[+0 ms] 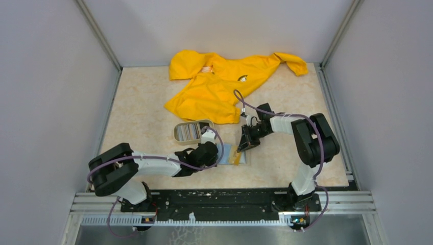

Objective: Put the credit cards into the card holder
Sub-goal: Insert the credit card into the card holder.

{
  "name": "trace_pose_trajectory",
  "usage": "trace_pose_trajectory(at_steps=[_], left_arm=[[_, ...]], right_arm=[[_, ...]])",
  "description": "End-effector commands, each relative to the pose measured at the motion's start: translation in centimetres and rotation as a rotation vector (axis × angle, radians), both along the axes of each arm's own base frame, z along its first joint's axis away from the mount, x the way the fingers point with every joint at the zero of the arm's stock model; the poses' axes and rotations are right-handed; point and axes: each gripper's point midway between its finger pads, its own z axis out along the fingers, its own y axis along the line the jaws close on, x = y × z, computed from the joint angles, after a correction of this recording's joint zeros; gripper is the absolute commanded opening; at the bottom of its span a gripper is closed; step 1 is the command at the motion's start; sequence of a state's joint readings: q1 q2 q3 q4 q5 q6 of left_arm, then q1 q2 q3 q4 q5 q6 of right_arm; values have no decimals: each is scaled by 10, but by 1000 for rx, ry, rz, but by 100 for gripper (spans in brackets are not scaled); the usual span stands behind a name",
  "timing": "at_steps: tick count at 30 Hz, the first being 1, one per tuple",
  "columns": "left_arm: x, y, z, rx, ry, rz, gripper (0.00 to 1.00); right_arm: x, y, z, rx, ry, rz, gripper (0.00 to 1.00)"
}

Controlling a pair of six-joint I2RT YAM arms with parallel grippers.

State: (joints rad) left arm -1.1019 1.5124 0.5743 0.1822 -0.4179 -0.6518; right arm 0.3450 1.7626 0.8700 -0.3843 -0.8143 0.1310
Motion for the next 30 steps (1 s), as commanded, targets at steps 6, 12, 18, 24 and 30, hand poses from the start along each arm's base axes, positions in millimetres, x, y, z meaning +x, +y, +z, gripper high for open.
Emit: trace_pose_trajectory(at_steps=[6,12,18,24,30], left_arm=[[-1,7,-19,79,23,-31,15],[-2,-1,-20,70,27,-60,14],[-3,-11,-20,48,41,-92,15],[-3,-12,-6,22,40,-78,28],[-12,-28,47,-126,12,-150,47]], right_arm=[[11,7,-5,-13,10,-2,5],[18,9,-2,9,10,-19,6],[18,11,-4,51,46,-29,9],[16,9,-7,47,51,-20,15],[18,5,-7,52,53,-30,18]])
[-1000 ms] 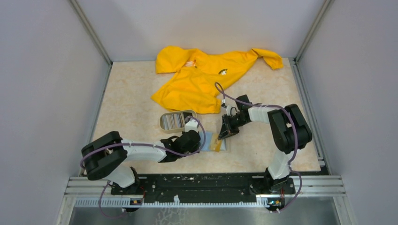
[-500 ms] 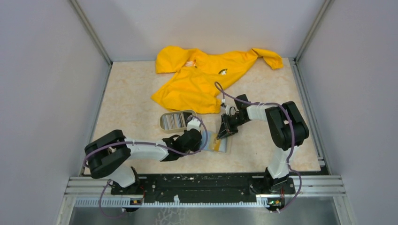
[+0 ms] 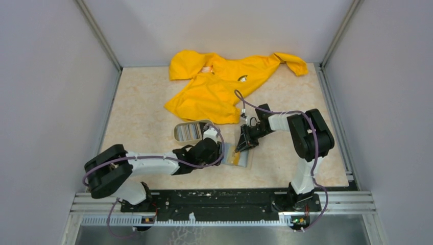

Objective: Put the credit cards into the card holder
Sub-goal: Insert the credit card into the card holder.

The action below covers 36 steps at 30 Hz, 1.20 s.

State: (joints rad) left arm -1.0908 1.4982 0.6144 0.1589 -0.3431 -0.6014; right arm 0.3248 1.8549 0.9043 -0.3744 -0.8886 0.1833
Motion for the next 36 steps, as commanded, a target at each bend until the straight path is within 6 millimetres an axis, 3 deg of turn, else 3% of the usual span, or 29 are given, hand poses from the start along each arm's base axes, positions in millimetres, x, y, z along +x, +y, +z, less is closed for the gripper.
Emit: trace_pose_trajectory(at_steps=[1,4,7,17,24,36], left_arm=[[-16,-21,42,-150,16,-116,48],[-30,-44,66,-281,38,-210,47],[-42,-63,76,-343,88,-290,43],[-35,-110,46,-267,192,-231,28],[-20,-106,9,-21,135,-102,26],[-8,-96,-7,152,60,-58,28]], right_arm=[[15,0,-1,5,-55,2,17],[15,0,0,10,-57,5,18],[14,0,1,10,-59,7,18],[14,-1,-1,6,-57,9,18],[14,-1,-1,8,-56,10,18],[14,-2,-3,2,-54,12,19]])
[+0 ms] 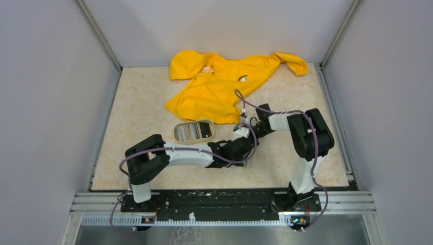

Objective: Put the credit cards into the card holder
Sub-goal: Insert the credit card into the card holder.

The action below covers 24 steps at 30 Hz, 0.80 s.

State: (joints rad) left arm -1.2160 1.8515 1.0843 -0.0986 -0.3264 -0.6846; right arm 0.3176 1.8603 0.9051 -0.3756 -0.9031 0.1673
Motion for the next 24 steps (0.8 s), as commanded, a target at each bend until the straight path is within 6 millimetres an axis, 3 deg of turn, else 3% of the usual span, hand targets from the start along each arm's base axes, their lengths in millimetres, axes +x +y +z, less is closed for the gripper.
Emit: trace_pose_trajectory(at_steps=[1,15,20,24], left_arm=[[10,9,-3,88,-53,22,28],[18,28,-9,179,-92,80,38],[20,31,-1,169,-107,91,39],[13,19,12,102,-93,22,41]], right_arm=[[13,-1,-3,-11,-52,6,19],[15,0,3,1,-70,23,34],[21,-2,17,26,-118,36,40],[25,-6,32,49,-186,54,47]])
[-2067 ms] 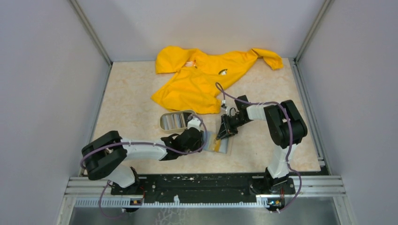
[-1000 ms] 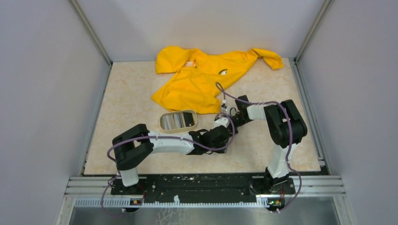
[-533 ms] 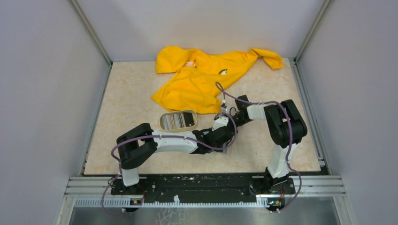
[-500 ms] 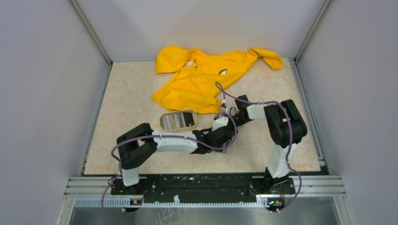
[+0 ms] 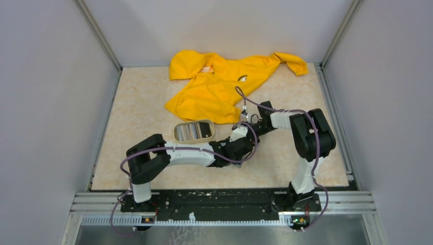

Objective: Put the credit cards into the card holder
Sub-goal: Insert the credit card into the card holder.

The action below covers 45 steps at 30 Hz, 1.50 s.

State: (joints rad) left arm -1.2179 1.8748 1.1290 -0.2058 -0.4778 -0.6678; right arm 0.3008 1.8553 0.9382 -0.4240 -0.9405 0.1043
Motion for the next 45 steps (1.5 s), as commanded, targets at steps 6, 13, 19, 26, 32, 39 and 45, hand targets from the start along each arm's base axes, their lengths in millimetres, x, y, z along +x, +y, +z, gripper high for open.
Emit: trace_pose_trajectory(at_steps=[6,13,19,26,32,39,45], left_arm=[[-28,-23,50,-208,-3,-241,49],[-28,1,71,-263,-91,-277,54],[-20,36,67,-216,-181,-264,61],[-2,68,69,-321,-159,-202,79],[14,84,57,-368,-74,-148,82],[10,81,29,-368,36,-143,81],[1,76,15,-376,124,-135,69]], right_arm=[[27,-12,48,41,-303,70,49],[31,-22,84,32,-551,149,49],[18,-22,131,116,-868,250,47],[-64,-11,151,385,-1478,776,54],[-75,11,124,399,-1335,835,44],[-85,9,91,310,-1361,907,36],[-84,10,86,274,-1379,934,30]])
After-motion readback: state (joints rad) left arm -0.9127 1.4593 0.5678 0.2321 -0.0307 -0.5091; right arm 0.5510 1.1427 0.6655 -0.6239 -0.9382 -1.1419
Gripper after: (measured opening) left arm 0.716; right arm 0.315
